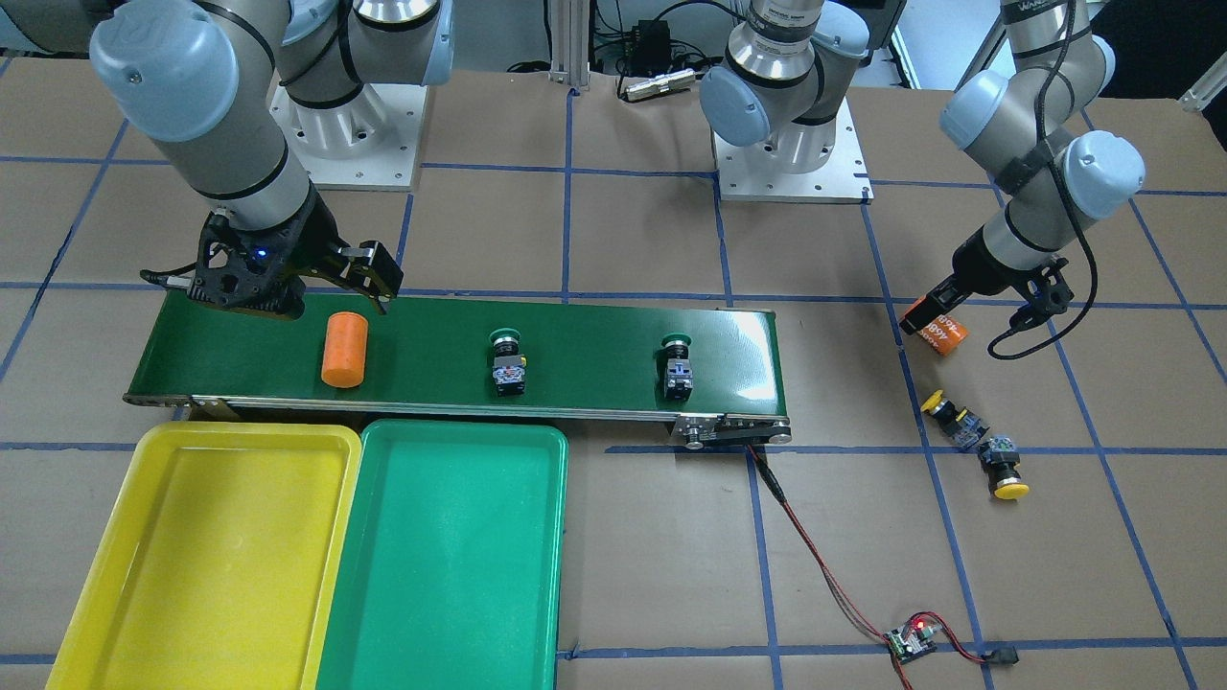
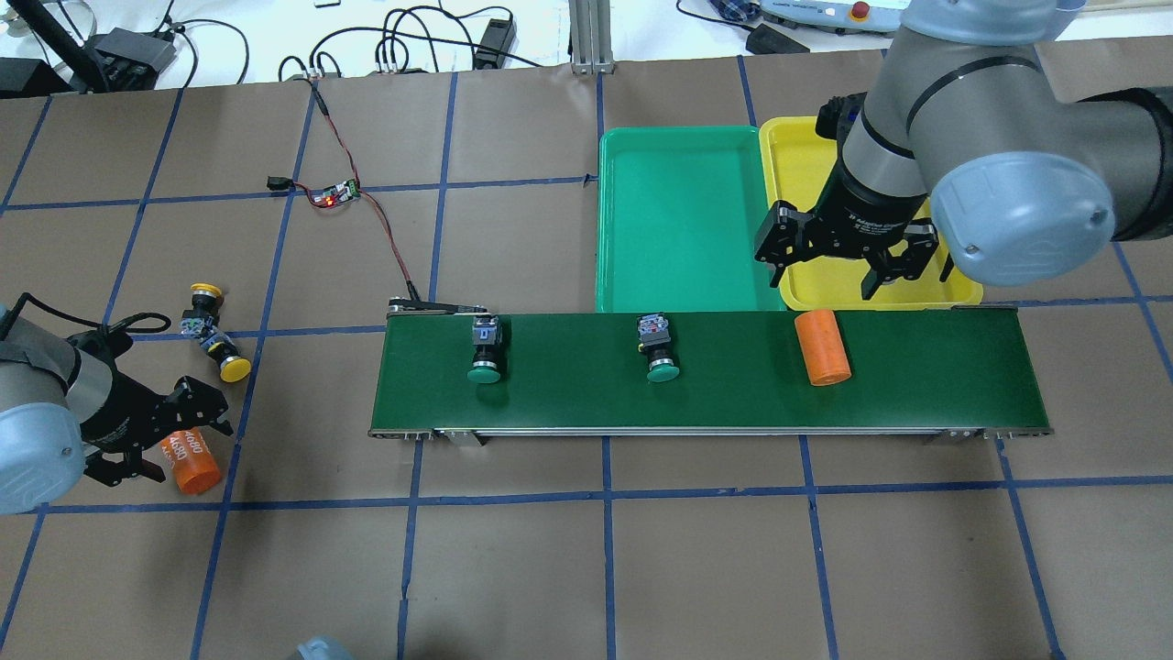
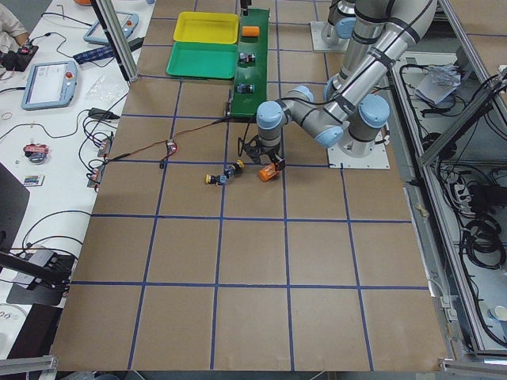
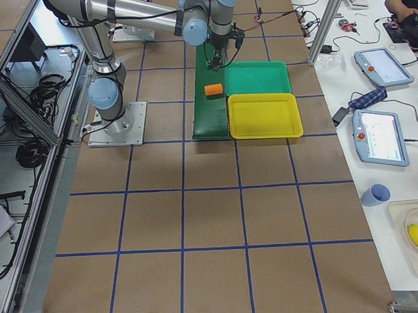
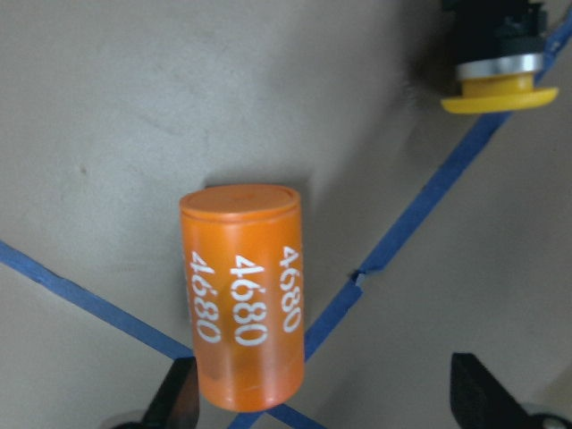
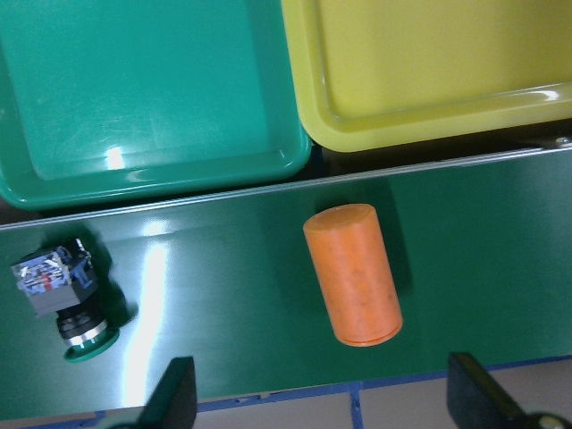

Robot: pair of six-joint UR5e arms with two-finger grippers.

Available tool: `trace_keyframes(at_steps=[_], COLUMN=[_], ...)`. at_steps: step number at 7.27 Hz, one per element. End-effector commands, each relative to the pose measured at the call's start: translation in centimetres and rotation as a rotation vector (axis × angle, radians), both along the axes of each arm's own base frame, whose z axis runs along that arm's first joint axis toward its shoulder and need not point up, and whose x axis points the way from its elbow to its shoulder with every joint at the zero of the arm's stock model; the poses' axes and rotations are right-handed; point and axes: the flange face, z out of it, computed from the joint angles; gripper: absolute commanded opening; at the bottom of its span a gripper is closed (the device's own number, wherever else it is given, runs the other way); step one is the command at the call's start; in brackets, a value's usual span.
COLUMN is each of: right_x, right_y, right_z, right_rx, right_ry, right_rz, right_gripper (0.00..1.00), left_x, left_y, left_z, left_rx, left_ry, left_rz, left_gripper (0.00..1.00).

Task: Sort buttons by color to trays
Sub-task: 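Grasp the orange cell with the left gripper while the right grasps a green-capped button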

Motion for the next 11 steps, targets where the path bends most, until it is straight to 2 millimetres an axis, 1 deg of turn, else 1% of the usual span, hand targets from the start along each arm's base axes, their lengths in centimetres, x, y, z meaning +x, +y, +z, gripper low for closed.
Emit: trace_keyframes(at_steps=[1, 2, 3, 4, 5, 6, 7, 8, 9, 10, 11], right_x=[3.1, 5.1, 6.8, 7.9, 9.7, 10.6, 10.8, 10.9, 10.9, 10.9, 10.9], right_y=[0.9, 1.2, 1.4, 1.5, 1.6, 1.1, 1.0, 0.7, 0.6, 0.6, 0.3], right_z=[-0.9, -2.0, -3.4, -5.5, -7.6, -8.9, -9.3, -10.5, -11.1, -11.5, -12.7], right_rx=[-0.006, 0.001, 0.003, 0.002, -0.011, -0.015, -0.009, 0.011, 0.023, 0.03, 0.05], right_ry=[-0.006, 0.002, 0.015, 0.086, 0.102, 0.103, 0.089, 0.094, 0.097, 0.099, 0.116], right_rz=[-0.018, -0.064, -0.109, -0.085, -0.095, -0.1, -0.102, -0.098, -0.096, -0.093, -0.086], right_gripper=[0.99, 0.98, 0.98, 0.95, 0.96, 1.0, 1.0, 1.0, 1.0, 0.96, 0.87], left_x=[0.6, 0.9, 0.9, 1.0, 1.2, 1.4, 1.5, 1.6, 0.0, -3.8, -8.7], left_y=[-0.1, -0.4, -0.5, -0.5, -0.7, -0.9, -1.2, -2.6, -5.0, -6.8, -7.6], left_z=[-1.0, -1.3, -1.8, -2.3, -2.2, -2.0, -1.1, 1.8, 5.5, 8.3, 8.5], left_rx=[0.005, 0.009, 0.011, 0.002, 0.003, -0.005, -0.021, -0.045, -0.061, -0.147, -0.156], left_ry=[-0.027, -0.022, -0.019, -0.03, -0.035, -0.044, -0.058, -0.076, -0.03, -0.001, 0.013], left_rz=[-0.069, -0.089, -0.089, -0.094, -0.101, -0.099, -0.1, -0.13, -0.186, -0.254, -0.36], left_gripper=[0.97, 0.98, 0.92, 0.64, 0.16, 0.0, 0.0, 0.0, 0.0, 0.0, 0.0])
